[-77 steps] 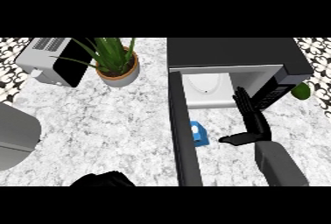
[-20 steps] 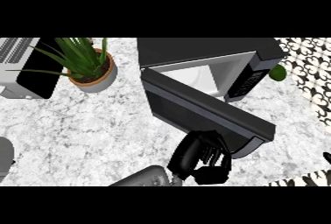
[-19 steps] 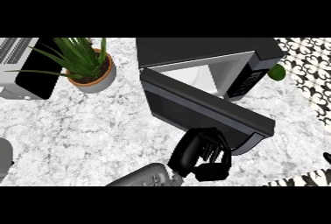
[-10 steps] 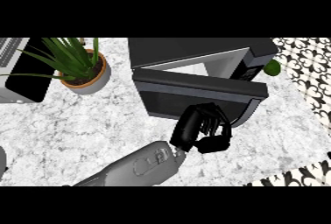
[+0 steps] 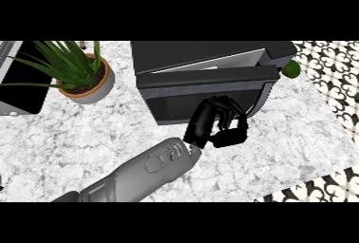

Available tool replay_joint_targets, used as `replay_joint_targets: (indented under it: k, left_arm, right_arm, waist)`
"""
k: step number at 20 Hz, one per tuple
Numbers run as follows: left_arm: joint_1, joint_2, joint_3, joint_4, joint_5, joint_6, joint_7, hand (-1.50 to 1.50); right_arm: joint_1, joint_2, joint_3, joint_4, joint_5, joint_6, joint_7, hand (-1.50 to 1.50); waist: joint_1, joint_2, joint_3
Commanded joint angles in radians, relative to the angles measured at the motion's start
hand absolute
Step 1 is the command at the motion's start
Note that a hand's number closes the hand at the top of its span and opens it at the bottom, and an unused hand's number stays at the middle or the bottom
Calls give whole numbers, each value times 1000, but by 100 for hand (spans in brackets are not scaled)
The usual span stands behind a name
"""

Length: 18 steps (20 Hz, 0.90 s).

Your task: Pick up the milk, place it into the microwave and close the microwave

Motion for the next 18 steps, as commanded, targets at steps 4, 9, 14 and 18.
replay_joint_targets:
  k: [4,9,14,18]
  left_arm:
    - [-88,1,77,79,98,-21,-54,150]
    - [-97,1,105,126,159,-47,-81,150]
    - [-99,1,133,167,218,-37,-100,150]
    - [-109,1,132,171,227,-8,-160,150]
  right_arm:
    - [-7,-14,-9,-18,-36,-2,17,-150]
    - [-21,-19,-19,-13,-55,-5,18,-150]
    - [-26,-34,-30,-17,-92,13,21,-150]
    - [-38,-45,-22,-24,-95,25,27,-150]
  waist:
    - [-20,6,0]
    - [-24,18,1]
    - [-30,20,1]
    - [-23,20,1]
